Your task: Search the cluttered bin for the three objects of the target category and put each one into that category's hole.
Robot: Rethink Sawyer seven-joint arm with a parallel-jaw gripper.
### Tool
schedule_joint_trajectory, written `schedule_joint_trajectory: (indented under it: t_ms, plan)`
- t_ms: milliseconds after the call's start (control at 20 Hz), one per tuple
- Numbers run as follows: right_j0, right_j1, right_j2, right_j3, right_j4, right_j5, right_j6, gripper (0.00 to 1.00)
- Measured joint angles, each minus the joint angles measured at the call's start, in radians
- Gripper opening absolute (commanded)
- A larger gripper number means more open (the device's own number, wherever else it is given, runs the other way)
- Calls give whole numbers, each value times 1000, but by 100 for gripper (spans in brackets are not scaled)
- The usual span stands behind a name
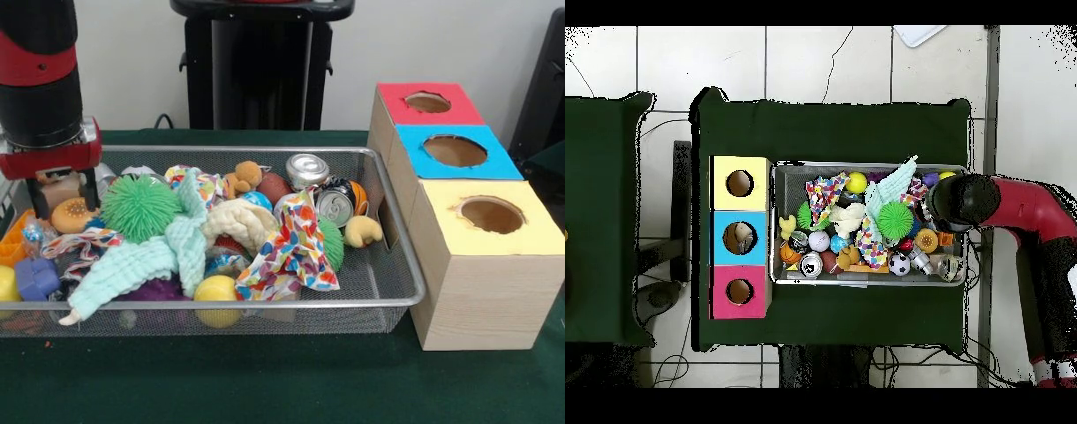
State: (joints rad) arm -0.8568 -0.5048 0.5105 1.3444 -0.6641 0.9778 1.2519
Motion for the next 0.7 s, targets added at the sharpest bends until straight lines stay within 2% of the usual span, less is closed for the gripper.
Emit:
schedule_joint_trajectory:
  t_ms: [250,700]
  plan:
    - [-43,-15,31,16,10,0,0,100]
    - [-88,-36,35,22,11,0,0,100]
